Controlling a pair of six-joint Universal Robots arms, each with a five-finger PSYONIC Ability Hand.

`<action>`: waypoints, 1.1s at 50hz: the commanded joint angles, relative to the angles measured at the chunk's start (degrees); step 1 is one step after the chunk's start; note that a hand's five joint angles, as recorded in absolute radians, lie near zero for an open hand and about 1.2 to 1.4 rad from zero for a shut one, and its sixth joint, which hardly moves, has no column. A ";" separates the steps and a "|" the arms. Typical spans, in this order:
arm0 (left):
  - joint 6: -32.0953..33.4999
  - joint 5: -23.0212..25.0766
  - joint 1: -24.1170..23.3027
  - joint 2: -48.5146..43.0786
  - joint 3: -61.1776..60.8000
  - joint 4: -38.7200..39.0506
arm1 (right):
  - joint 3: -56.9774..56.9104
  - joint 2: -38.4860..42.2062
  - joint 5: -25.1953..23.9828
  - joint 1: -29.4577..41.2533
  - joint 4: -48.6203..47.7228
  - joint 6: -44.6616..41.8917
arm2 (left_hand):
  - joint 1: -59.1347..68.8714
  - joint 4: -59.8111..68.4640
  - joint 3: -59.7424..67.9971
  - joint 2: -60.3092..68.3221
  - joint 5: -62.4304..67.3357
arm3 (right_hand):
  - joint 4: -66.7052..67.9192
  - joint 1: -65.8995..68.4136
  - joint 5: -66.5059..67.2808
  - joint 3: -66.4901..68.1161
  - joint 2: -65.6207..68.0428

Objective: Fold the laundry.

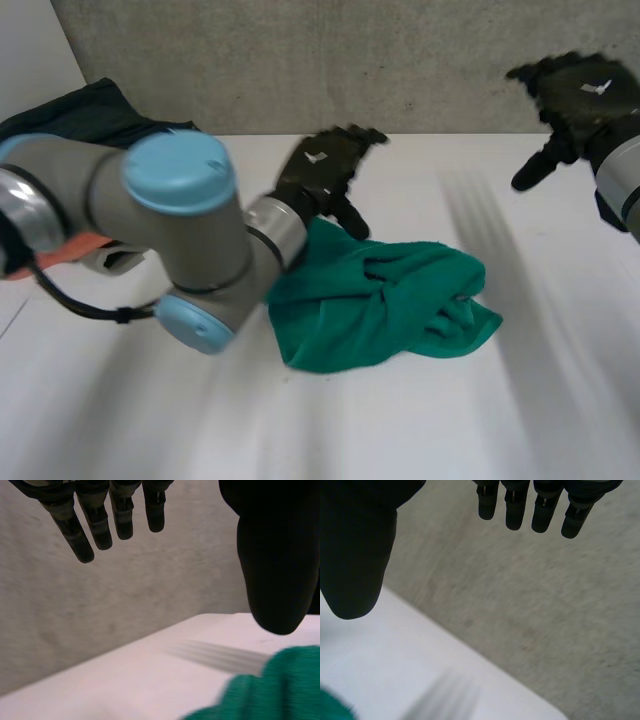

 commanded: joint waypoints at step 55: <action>21.17 4.75 11.53 17.67 -7.88 -7.06 | -0.55 4.72 4.96 6.55 -3.65 -15.96 | 66.16 65.34 64.98 64.68 65.72 | 68.01 67.36 67.55 68.10 67.75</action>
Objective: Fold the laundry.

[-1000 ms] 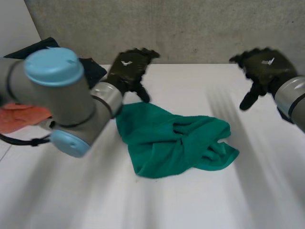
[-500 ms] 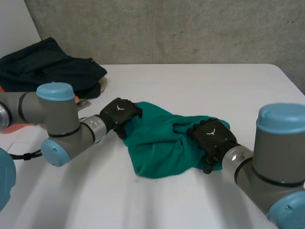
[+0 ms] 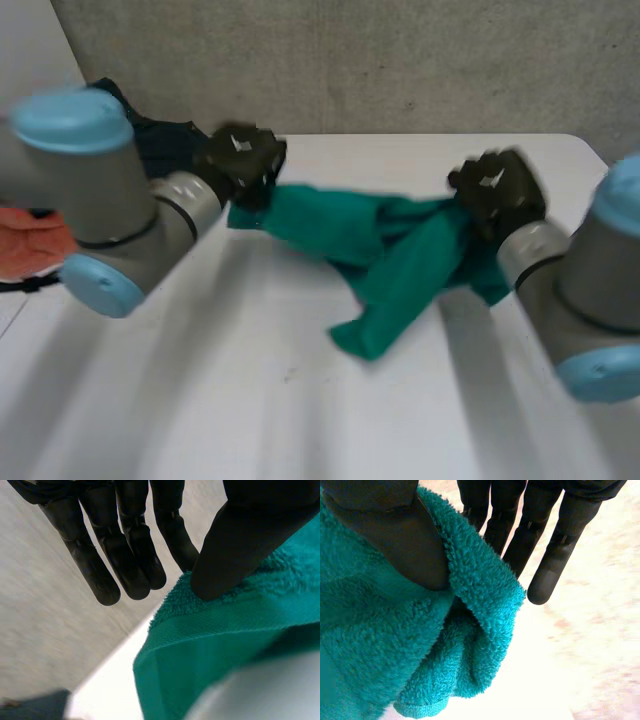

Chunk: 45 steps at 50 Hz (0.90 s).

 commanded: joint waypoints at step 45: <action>-0.97 -6.69 -6.47 -8.35 -3.16 6.56 | -3.06 2.23 -2.59 -7.00 19.04 8.82 | -41.64 -44.82 -44.29 -44.67 -41.41 | -48.03 -42.37 -45.57 -47.19 -46.72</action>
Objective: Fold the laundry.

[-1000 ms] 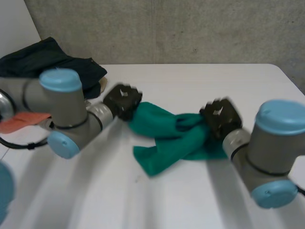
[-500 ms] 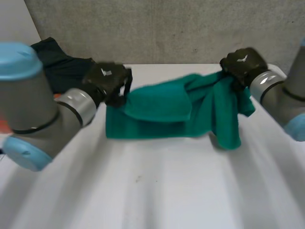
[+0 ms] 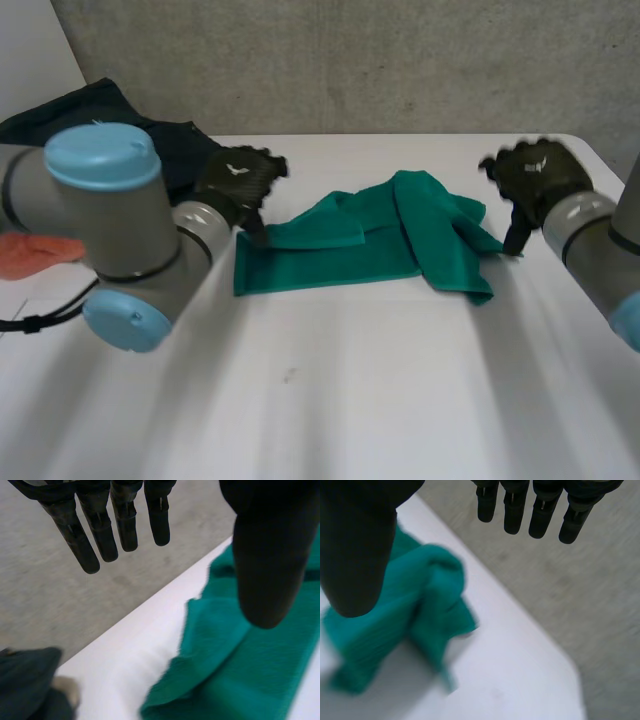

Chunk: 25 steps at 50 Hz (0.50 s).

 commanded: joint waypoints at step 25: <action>17.78 10.71 3.48 -35.46 32.62 7.46 | -0.30 20.49 0.20 1.16 -17.80 8.14 | 8.50 8.48 7.96 7.88 8.73 | 26.33 27.10 25.84 26.21 26.51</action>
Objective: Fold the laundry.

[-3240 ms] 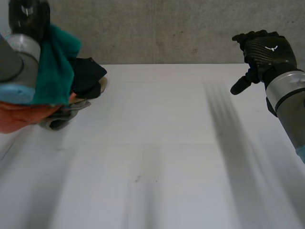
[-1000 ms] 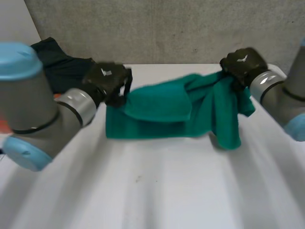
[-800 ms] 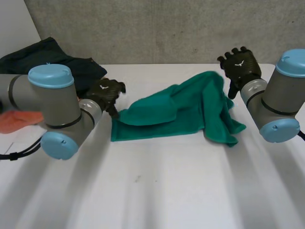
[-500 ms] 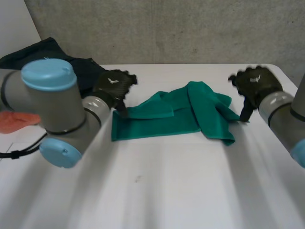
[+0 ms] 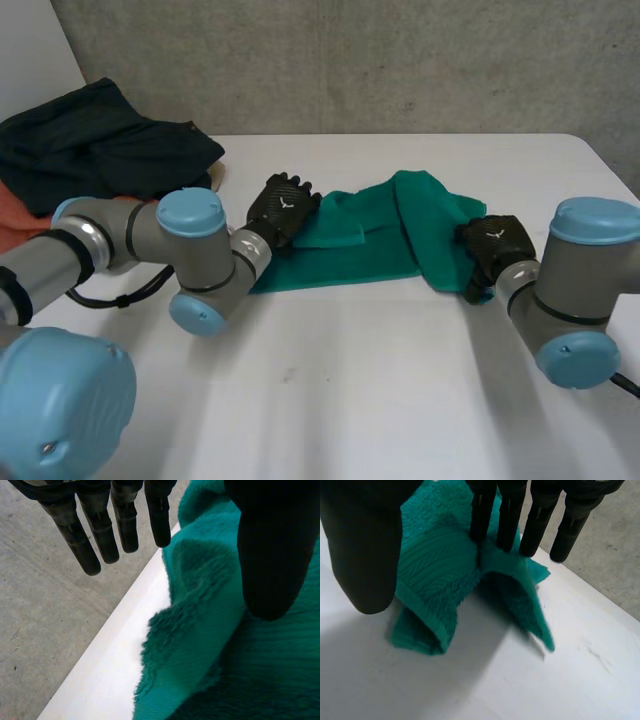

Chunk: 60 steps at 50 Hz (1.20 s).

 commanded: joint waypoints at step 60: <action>-27.12 -4.93 10.22 8.85 -1.50 -7.47 | -13.43 -4.89 1.20 -6.98 8.74 -12.48 | 21.97 21.81 21.59 21.72 21.32 | 51.80 51.59 51.52 51.86 52.22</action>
